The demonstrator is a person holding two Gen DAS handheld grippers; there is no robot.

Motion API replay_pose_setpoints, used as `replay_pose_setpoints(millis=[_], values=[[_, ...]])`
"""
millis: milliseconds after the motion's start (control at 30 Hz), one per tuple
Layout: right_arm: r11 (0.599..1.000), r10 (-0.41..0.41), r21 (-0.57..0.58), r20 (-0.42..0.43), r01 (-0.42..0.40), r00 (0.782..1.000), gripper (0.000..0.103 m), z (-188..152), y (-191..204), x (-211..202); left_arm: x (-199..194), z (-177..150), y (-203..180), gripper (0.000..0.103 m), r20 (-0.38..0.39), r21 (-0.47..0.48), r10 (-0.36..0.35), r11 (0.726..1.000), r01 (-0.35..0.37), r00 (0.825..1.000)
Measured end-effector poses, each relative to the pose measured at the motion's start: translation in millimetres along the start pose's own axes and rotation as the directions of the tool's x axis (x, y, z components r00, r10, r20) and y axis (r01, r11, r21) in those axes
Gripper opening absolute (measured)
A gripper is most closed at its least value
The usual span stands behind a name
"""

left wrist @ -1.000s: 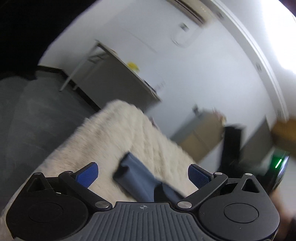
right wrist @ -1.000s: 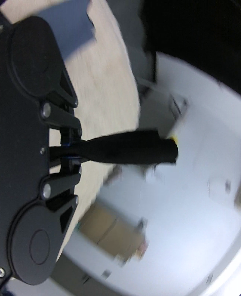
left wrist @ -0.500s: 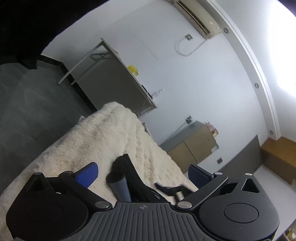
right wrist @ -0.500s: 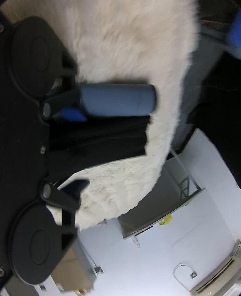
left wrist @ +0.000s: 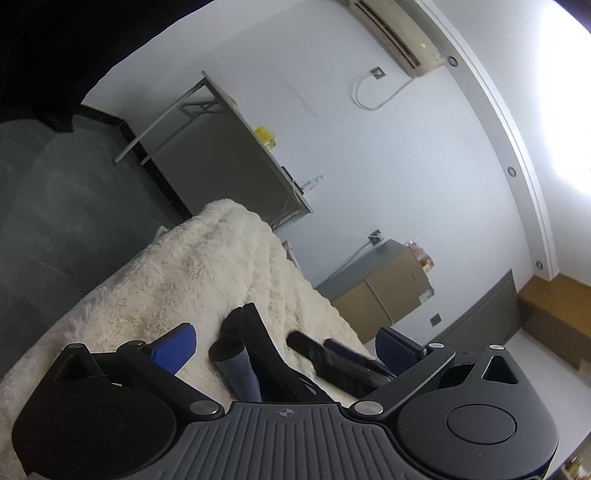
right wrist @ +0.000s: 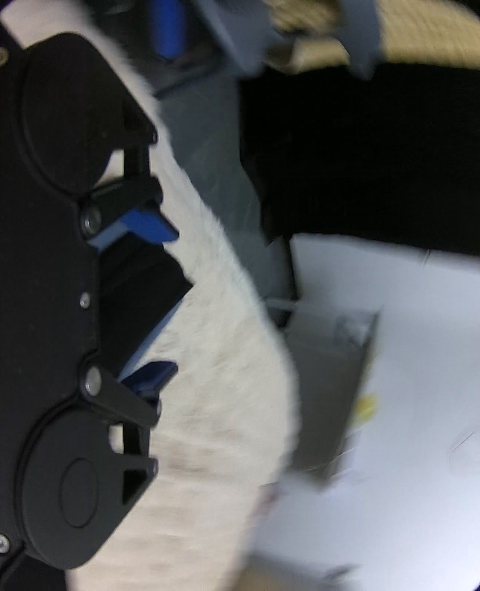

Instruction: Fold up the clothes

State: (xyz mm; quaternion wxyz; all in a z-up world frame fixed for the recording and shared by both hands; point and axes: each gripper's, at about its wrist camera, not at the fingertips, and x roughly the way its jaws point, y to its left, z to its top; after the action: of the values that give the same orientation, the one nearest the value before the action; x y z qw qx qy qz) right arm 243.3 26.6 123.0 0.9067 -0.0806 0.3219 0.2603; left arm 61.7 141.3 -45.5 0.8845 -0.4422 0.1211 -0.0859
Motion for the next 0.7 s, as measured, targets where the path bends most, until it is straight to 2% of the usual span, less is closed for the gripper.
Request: replay_pose_setpoints(millis=[33,100,167,233,367,500,567,600,633,700], values=[[0.998,0.02,0.057,-0.046,-0.017,0.999,0.004,3.1,-3.8,9.1,-0.8,0.1,0.7,0.102,0.0,-0.005,0.001,1.0,-0.001,1.0],[0.985,0.056,0.17,-0.109,-0.037,0.992,0.002,5.2,-10.2,24.6,-2.5,1.0,0.8,0.102,0.003,-0.007,-0.002,1.0,0.002,1.0],[0.962,0.083,0.268,-0.121,-0.048,0.989,0.002,4.6,-18.1,30.9,-3.5,1.4,0.9,0.102,0.008,-0.008,-0.008,1.0,0.008,1.0],[0.931,0.167,0.353,-0.174,-0.097,0.97,0.002,2.4,-22.8,38.4,-3.4,1.3,1.4,0.102,0.009,-0.012,-0.009,1.0,0.009,1.0],[0.968,0.188,0.211,-0.237,-0.139,0.953,0.003,0.3,-1.2,27.2,-1.5,2.2,1.7,0.102,0.006,-0.016,-0.013,1.0,0.013,1.0],[0.973,0.21,0.157,-0.294,-0.169,0.933,0.004,-4.2,5.7,13.8,0.3,1.6,1.2,0.102,-0.005,-0.015,-0.018,1.0,0.018,1.0],[0.969,0.222,0.147,-0.183,-0.197,0.958,0.01,0.9,2.2,-2.8,1.2,1.1,0.2,0.102,-0.011,-0.009,-0.018,1.0,0.018,1.0],[0.963,0.227,0.159,-0.06,-0.216,0.972,0.014,7.0,-2.8,-17.2,0.9,0.9,-0.1,0.102,-0.011,-0.007,-0.019,1.0,0.019,1.0],[0.958,0.222,0.179,0.045,-0.226,0.974,0.022,13.4,-7.7,-29.1,0.4,0.8,-0.4,0.102,-0.009,-0.005,-0.019,1.0,0.019,1.0],[0.957,0.201,0.204,0.049,-0.207,0.978,0.031,20.4,-9.4,-25.6,0.6,1.0,0.0,0.102,-0.006,-0.007,-0.02,1.0,0.02,1.0]])
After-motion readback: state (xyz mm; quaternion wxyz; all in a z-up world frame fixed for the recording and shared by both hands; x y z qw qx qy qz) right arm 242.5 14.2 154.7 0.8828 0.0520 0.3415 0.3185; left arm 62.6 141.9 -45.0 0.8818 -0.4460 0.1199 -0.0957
